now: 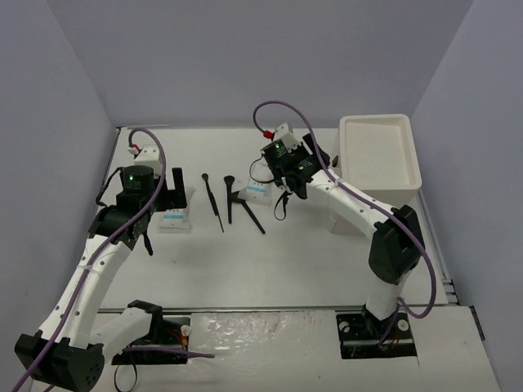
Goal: Organize the makeup
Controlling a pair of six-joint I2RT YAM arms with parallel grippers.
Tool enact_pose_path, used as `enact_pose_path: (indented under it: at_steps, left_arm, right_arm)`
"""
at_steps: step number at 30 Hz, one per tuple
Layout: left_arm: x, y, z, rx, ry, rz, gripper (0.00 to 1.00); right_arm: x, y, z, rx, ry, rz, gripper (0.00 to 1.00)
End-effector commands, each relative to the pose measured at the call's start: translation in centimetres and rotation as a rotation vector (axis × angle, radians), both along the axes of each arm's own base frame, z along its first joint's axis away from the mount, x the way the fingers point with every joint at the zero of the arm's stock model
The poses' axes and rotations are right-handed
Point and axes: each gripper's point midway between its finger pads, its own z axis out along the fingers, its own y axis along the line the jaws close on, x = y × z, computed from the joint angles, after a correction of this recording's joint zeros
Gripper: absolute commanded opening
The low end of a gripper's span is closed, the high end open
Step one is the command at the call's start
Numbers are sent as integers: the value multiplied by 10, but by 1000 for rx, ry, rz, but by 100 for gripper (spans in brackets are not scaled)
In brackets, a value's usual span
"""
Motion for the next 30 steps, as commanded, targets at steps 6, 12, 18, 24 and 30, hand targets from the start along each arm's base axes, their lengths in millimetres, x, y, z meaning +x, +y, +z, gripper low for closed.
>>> enact_pose_path:
  at_steps: [6,12,18,24,30]
  left_arm:
    - [4,14,0,-10,-38,32,97]
    - [2,17,-1,-3,-40,41,97]
    - [2,17,-3,-5,-34,41,97]
    - [2,17,-3,-8,-34,41,97]
    - [2,17,-4,-13,-31,39,97]
  right_arm:
    - [0,-26,21,-352,-72,-192,65]
    - [4,-33,14,-434,-62,-237,65]
    - [7,-43,14,-439,-70,-271,62]
    - [10,-56,11,-456,-53,-298,59]
    - [11,-60,7,-466,-45,-306,55]
